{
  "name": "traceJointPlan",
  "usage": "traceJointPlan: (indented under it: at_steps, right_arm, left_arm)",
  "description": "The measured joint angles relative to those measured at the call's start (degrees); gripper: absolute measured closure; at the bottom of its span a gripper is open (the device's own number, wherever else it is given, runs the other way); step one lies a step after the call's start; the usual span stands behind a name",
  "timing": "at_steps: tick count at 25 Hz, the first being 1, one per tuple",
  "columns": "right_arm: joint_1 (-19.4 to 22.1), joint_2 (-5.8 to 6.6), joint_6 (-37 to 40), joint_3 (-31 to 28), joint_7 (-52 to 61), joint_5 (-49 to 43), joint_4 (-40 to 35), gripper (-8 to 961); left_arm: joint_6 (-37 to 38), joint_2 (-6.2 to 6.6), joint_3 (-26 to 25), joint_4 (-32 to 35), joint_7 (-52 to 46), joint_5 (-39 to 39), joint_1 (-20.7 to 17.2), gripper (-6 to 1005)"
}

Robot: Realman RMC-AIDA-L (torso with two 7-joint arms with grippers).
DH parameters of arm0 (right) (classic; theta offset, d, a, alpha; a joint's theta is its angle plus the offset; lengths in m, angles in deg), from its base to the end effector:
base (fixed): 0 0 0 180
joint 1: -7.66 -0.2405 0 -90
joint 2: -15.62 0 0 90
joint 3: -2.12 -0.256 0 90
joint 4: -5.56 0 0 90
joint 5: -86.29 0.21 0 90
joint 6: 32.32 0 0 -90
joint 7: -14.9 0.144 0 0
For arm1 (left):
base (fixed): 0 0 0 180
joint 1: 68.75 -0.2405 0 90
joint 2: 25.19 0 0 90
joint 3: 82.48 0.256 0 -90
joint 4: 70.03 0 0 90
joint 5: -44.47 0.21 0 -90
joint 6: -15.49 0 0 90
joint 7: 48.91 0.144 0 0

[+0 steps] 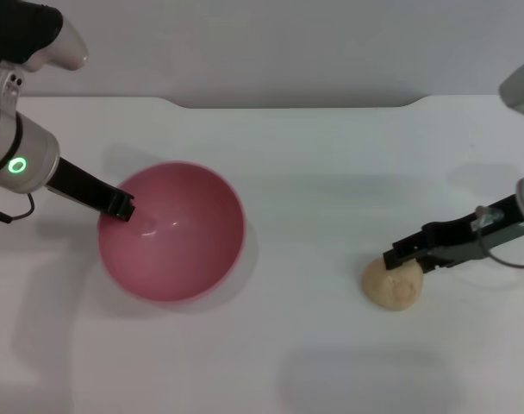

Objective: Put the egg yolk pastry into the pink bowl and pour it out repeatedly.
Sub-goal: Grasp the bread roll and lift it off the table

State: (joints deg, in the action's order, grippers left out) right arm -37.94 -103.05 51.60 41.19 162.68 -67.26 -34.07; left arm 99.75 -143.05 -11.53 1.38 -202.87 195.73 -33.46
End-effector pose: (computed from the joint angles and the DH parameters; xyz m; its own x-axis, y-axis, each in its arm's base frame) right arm 0.2565 0.3731 -0.0094 0.2101 -0.9747 -0.0767 -0.9616 -0.1918 -0.1962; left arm -0.2117 0.3773 0.0240 0.5764 0.8169 -0.0192 0.6922 -0.5006 -0.5199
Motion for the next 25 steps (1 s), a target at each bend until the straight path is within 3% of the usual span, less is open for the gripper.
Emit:
traceJointPlan:
  at_steps: [6, 12, 18, 25]
  right_arm:
    - [-0.9, 0.09, -2.5, 4.7, 0.1, 0.4, 2.5, 442]
    - [-0.3, 0.17, -2.1, 5.0, -1.0, 1.4, 2.3, 446]
    - [1.1, 0.16, -0.8, 4.7, -4.1, 5.1, 1.6, 515]
    - [4.6, 0.33, 6.1, 4.8, -7.5, 15.3, -8.7, 543]
  left_arm:
    - [0.0, -0.08, 0.3, -0.1, 0.0, 0.0, 0.1, 1001]
    - [0.0, -0.17, 0.4, -0.2, 0.0, 0.0, 0.1, 1000]
    - [-0.1, -0.41, 0.5, -0.6, 0.0, -0.3, 0.1, 1000]
    - [-1.6, -0.53, 4.5, -3.1, 0.0, -3.1, 1.1, 1000]
